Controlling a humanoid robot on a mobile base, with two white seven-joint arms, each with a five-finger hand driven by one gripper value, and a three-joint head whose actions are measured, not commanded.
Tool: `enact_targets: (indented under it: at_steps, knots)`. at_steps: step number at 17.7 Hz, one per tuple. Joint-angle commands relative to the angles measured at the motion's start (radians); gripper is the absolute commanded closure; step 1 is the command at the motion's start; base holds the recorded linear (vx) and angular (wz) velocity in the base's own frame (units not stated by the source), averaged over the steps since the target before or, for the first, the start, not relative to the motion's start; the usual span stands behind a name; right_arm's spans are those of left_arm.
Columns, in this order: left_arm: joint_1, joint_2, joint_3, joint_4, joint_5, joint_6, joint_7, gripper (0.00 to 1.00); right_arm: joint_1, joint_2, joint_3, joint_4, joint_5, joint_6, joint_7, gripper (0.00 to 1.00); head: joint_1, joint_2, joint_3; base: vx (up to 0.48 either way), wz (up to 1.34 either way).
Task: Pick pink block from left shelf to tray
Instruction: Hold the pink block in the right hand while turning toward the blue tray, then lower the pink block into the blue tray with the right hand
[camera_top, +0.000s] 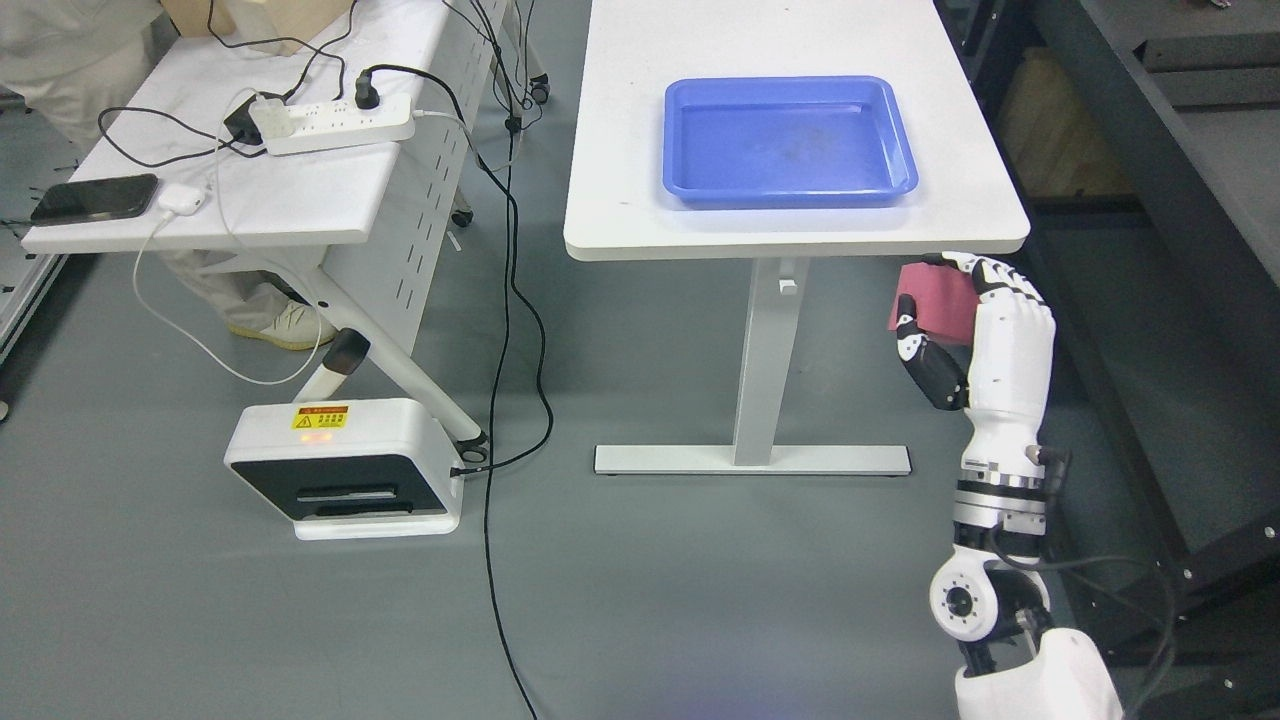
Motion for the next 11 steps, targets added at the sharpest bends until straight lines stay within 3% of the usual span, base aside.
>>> enact_targets:
  at_steps: [1,11]
  knots:
    - [0.020,0.017,0.000,-0.017,0.000,0.000,0.000,0.00,0.023,-0.017,0.007,0.000,0.000,0.000,0.000,0.95,0.0000,0.000,0.000,0.285,0.03]
    - [0.020,0.017,0.000,-0.017,0.000,0.000,0.000,0.00,0.023,-0.017,0.029,0.001,0.002,0.000,0.009,0.94,0.0000,0.000,0.000,0.266,0.04]
